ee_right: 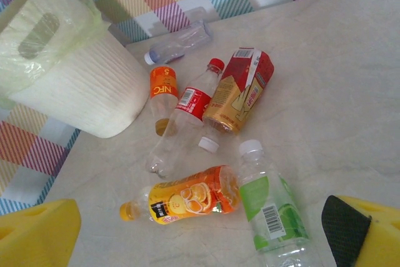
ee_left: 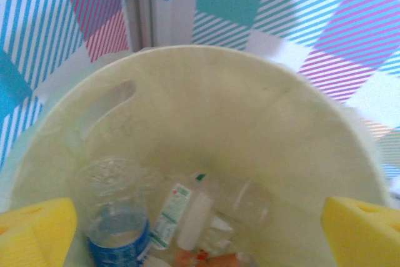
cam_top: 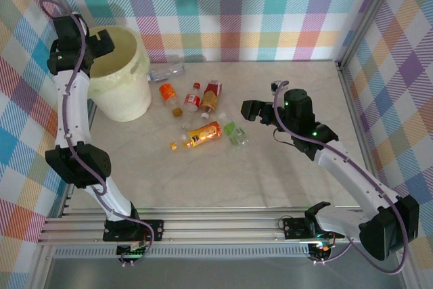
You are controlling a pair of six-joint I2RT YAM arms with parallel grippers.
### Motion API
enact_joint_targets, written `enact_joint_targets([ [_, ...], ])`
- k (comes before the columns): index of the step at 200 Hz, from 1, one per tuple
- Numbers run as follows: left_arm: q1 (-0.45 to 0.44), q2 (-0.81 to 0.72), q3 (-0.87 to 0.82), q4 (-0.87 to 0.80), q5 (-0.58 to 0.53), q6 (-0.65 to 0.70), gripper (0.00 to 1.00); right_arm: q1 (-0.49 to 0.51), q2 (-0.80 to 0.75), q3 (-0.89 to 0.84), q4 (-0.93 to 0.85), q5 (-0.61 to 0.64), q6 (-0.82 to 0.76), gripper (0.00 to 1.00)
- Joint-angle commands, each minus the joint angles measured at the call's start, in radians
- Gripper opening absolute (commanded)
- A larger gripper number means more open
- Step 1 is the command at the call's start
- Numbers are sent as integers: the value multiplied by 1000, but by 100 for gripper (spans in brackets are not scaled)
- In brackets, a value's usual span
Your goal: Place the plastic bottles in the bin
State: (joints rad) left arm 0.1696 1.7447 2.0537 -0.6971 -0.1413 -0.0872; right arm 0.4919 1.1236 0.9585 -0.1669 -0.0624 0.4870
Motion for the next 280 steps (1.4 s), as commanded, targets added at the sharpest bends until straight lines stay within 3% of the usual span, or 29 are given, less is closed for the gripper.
enact_joint_targets([
  [1, -77, -89, -72, 67, -68, -93, 100, 2, -31, -16, 10, 13, 10, 100],
  [33, -243, -198, -239, 188, -188, -110, 100, 2, -37, -31, 14, 21, 13, 100],
  [100, -584, -295, -454, 265, -341, -199, 100, 2, -39, -50, 26, 10, -1, 100],
  [161, -776, -244, -555, 284, -436, -323, 100, 2, -43, -56, 22, 14, -1, 100],
  [221, -788, -28, -498, 218, -473, -423, 100, 2, -67, -84, 41, 62, 16, 100],
  [280, -717, 211, -354, 136, -482, -502, 100, 2, -71, -84, 19, 59, 12, 100],
])
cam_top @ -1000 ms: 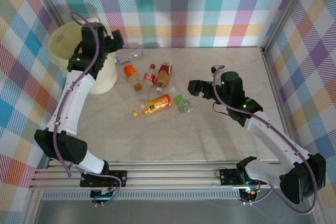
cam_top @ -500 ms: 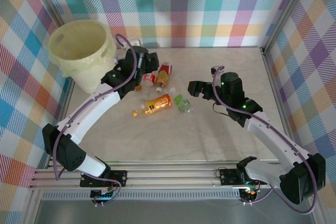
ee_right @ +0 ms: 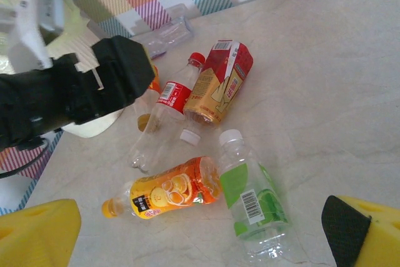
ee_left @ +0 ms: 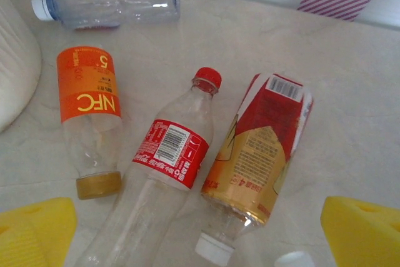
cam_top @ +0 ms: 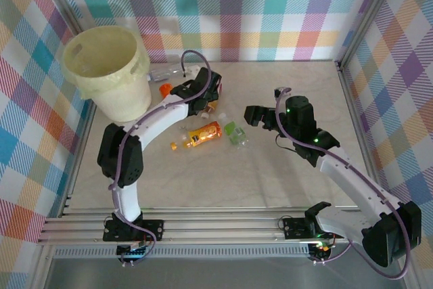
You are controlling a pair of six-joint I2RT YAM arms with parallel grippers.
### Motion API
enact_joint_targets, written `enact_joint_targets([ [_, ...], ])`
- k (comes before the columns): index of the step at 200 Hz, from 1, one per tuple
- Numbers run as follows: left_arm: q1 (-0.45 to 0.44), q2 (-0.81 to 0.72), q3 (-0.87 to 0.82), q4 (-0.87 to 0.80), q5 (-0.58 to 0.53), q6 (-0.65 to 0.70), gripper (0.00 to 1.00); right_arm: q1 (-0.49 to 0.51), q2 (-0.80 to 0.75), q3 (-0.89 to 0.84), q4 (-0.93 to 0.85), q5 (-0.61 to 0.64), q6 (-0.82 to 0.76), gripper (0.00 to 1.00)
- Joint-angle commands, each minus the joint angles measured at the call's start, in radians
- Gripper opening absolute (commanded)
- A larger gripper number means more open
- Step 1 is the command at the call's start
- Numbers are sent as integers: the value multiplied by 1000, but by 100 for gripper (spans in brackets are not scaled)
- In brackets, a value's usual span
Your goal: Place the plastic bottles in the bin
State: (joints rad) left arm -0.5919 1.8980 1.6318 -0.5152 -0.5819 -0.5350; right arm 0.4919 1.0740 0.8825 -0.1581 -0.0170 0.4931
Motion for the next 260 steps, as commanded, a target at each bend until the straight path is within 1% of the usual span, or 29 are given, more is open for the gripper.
enact_joint_targets([
  [1, 47, 61, 70, -48, -43, -56, 100, 2, -22, -8, 10, 14, 6, 100],
  [14, 72, 108, 112, -83, -49, -90, 100, 2, -22, -7, 1, 12, 7, 100],
  [79, 198, 254, 222, -109, -17, -132, 100, 2, -19, -4, -16, 11, 16, 100],
  [107, 234, 327, 299, -151, -28, -137, 95, 2, -28, -10, -10, 33, 18, 100],
  [128, 264, 380, 344, -172, -1, -141, 92, 2, -41, -23, 1, 53, 19, 100],
  [160, 310, 400, 331, -137, 63, -161, 86, 2, -57, -33, 0, 69, 15, 100],
  [187, 338, 416, 326, -101, 122, -151, 82, 2, -57, -36, -4, 71, 16, 100],
  [206, 352, 430, 328, -91, 161, -142, 81, 2, -54, -36, -3, 66, 17, 100],
  [260, 369, 464, 328, -91, 189, -141, 82, 2, -45, -31, 3, 56, 18, 100],
])
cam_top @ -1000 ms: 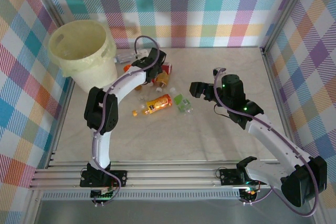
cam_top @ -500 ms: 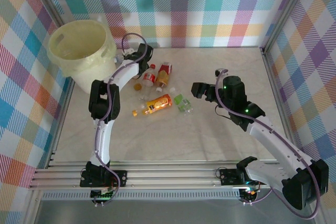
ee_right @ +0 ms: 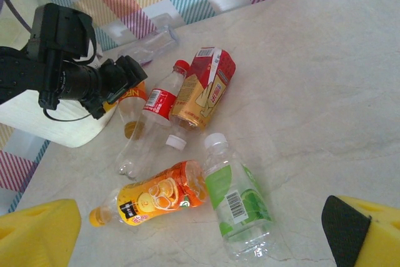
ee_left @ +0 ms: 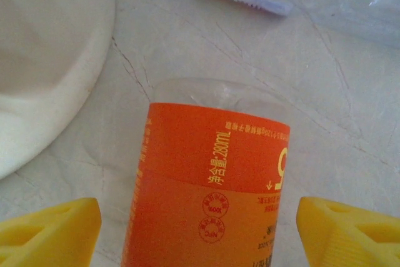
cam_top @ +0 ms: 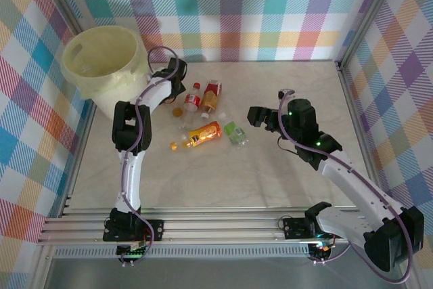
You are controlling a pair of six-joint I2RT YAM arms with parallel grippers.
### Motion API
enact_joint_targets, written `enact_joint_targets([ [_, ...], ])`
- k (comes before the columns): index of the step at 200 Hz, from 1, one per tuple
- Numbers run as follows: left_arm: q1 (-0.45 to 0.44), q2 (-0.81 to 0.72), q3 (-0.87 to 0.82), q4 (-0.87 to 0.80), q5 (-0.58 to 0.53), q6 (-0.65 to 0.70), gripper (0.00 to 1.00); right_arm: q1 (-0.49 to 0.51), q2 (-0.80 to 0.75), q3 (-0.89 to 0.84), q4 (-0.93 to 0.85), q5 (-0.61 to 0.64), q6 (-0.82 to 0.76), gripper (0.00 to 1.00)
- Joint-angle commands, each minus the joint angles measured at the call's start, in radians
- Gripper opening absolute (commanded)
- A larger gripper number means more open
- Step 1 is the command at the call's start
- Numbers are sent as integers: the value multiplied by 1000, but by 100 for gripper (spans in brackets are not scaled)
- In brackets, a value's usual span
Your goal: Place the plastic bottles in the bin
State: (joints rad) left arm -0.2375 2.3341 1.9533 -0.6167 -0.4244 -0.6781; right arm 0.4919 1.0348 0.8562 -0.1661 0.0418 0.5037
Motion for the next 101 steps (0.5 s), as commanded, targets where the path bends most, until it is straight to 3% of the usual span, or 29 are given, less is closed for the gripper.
enact_joint_targets([
  [1, 15, 29, 6, 11, 33, 2, 82, 2, -5, -5, 10, -4, 7, 100],
  [61, 2, -30, -107, 112, 97, 31, 58, 2, 4, -1, 14, -12, 6, 100],
  [101, -18, -88, -131, 109, 117, 73, 52, 2, 13, 7, 16, -17, -8, 100],
])
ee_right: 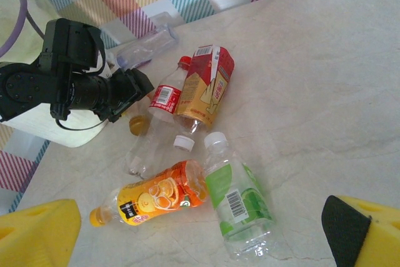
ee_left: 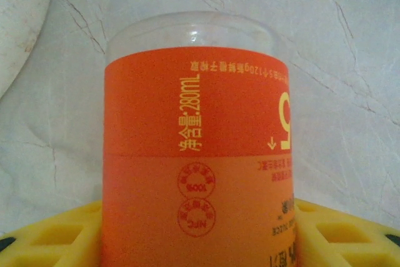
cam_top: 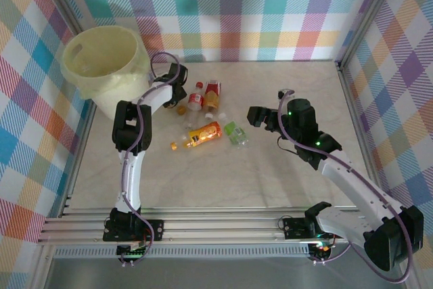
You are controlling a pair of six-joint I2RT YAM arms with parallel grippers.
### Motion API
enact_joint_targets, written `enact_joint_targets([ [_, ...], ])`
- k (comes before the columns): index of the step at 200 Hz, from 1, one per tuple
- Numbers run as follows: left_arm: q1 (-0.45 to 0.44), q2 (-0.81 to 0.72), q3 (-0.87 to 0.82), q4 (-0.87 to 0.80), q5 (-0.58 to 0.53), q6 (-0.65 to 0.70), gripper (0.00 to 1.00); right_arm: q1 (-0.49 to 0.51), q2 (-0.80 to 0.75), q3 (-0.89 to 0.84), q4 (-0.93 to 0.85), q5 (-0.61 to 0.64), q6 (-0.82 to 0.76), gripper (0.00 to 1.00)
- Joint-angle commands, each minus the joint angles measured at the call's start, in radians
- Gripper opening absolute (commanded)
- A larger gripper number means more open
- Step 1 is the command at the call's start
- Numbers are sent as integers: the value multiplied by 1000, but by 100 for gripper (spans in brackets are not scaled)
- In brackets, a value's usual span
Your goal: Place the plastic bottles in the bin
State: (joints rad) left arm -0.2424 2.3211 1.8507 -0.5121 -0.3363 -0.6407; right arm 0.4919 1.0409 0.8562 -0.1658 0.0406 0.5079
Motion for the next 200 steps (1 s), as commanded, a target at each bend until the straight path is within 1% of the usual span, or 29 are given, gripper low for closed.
enact_joint_targets([
  [1, -14, -77, -29, 6, 28, 37, 52, 2, 7, 7, 15, -16, -13, 100],
  [32, -31, -147, -51, 15, 16, 90, 51, 2, 9, 1, 23, -21, -8, 100],
  [55, -56, -192, -57, 11, -17, 134, 51, 2, 10, -6, 27, -21, -2, 100],
  [82, -95, -240, -58, 14, -61, 190, 50, 2, 11, -9, 28, -19, 3, 100],
  [116, -150, -293, -40, 20, -69, 276, 50, 2, 16, -9, 24, -1, 7, 100],
  [136, -183, -334, -42, 38, -53, 324, 50, 1, 16, -9, 22, 7, 6, 100],
  [171, -221, -422, -51, 93, 39, 396, 50, 2, 20, -9, 29, -17, -3, 100],
  [200, -230, -499, -55, 137, 107, 436, 49, 1, 22, -8, 30, -21, -3, 100],
])
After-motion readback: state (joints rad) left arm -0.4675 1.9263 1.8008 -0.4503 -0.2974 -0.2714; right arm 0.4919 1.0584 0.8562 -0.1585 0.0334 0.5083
